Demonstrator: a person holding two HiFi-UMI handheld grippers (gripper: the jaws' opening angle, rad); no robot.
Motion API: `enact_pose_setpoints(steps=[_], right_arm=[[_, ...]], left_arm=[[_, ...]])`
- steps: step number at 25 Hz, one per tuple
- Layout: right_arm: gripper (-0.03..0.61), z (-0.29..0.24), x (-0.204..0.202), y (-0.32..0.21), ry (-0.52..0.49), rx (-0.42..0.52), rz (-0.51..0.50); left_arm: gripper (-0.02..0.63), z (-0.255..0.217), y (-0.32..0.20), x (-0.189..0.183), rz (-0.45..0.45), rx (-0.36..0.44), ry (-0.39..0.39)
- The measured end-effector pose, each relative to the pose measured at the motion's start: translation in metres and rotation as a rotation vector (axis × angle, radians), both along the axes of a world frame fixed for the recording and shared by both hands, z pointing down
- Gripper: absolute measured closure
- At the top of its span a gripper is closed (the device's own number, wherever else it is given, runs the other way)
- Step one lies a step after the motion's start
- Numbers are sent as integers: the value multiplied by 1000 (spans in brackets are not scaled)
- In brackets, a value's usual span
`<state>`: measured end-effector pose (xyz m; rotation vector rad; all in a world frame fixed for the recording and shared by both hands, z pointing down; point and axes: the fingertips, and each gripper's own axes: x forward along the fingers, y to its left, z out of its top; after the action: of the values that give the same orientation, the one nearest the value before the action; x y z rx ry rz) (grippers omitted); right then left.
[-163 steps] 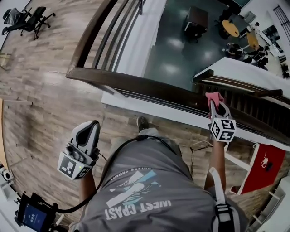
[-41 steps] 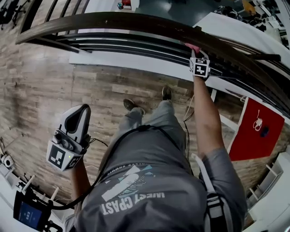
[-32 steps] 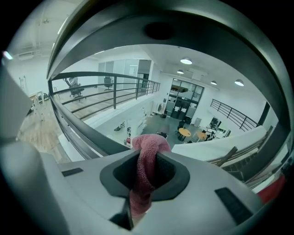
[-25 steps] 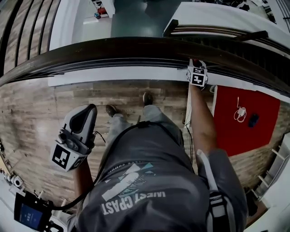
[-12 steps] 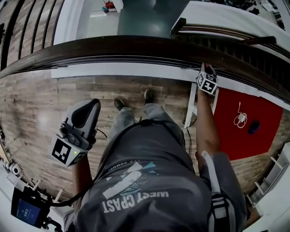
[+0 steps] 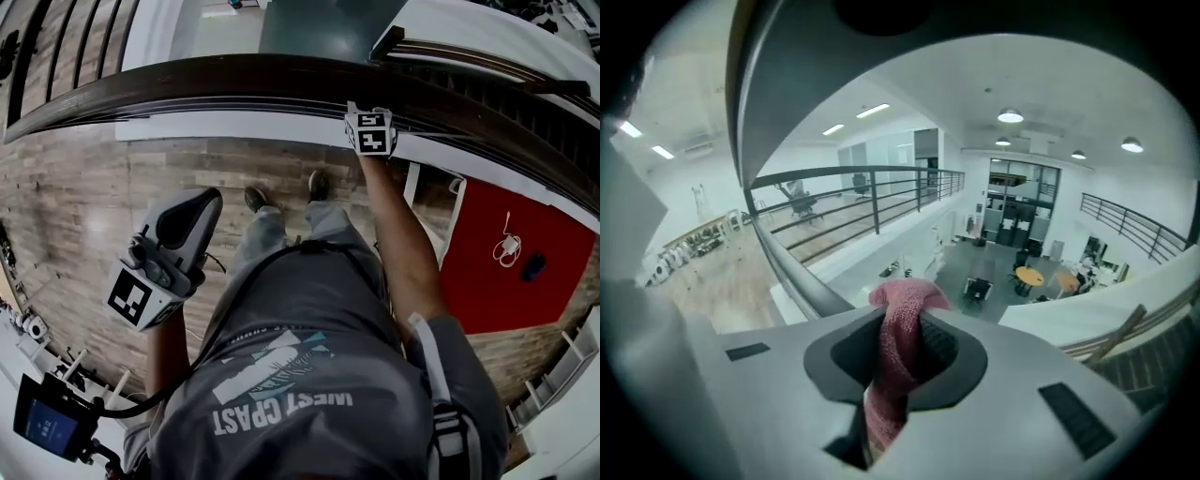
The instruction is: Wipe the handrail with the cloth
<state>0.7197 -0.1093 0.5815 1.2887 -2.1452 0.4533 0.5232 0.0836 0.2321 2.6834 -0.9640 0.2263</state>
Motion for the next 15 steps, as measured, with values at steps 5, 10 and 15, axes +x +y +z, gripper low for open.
enact_pose_setpoints(steps=[5,10,15], right_arm=[[537,-3,-87,26,-117,-51,-271],[537,6,-86,94,56,44,-549],[537,102,116,117,124,-191,-15]], left_arm=[[614,7,-3,10,30,-22,-17],[614,8,-4,18,34,-30,-20],[614,24,-8,24,40,-67,-48]])
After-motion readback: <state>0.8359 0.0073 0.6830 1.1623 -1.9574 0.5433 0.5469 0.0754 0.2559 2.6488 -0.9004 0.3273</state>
